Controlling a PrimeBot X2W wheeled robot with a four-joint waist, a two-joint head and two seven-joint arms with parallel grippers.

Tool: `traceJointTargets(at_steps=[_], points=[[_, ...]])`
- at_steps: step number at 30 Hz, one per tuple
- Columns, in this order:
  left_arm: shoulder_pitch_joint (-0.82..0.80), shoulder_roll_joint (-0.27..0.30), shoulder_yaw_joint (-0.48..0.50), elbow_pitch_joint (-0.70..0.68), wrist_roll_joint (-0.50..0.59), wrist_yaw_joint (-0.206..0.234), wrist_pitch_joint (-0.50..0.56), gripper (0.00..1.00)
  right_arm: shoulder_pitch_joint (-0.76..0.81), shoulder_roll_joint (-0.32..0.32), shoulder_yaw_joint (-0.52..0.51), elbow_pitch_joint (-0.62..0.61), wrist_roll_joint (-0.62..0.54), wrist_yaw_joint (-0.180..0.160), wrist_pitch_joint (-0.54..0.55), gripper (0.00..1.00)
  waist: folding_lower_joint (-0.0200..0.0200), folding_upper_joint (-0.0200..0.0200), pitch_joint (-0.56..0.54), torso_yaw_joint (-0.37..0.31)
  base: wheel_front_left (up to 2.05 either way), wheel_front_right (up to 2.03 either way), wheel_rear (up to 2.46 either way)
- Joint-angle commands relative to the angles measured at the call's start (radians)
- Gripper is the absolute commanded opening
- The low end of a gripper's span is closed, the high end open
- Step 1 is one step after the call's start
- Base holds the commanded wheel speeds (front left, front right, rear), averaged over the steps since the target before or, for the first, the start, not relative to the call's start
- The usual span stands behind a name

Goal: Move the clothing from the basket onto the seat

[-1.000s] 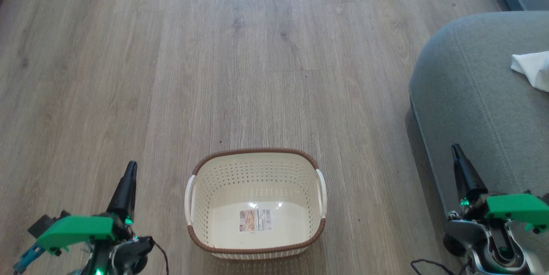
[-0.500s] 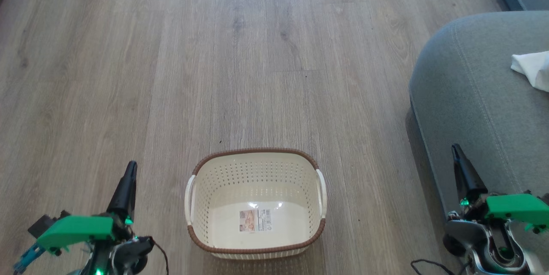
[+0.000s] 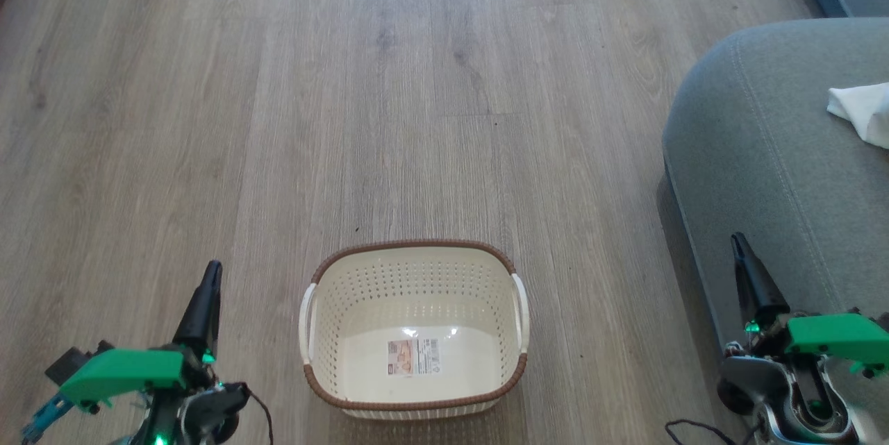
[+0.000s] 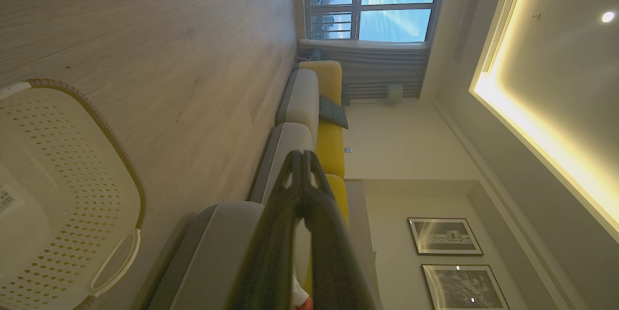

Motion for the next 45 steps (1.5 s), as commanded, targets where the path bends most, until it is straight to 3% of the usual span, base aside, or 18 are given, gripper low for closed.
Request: traceJointTargets(at_steps=[1,45], points=[[-0.048,0.014,0.034,-0.033,-0.007,-0.009,0.007,0.0,-0.03,-0.004,0.018,-0.039,0.006,0.0,0.004,0.0,0.0,0.0,0.0,0.0,0.0,0.0,0.0],[-0.048,0.014,0.033,-0.033,-0.007,-0.009,0.007,0.0,-0.03,-0.004,0.018,-0.039,0.006,0.0,0.004,0.0,0.0,0.0,0.0,0.0,0.0,0.0,0.0]])
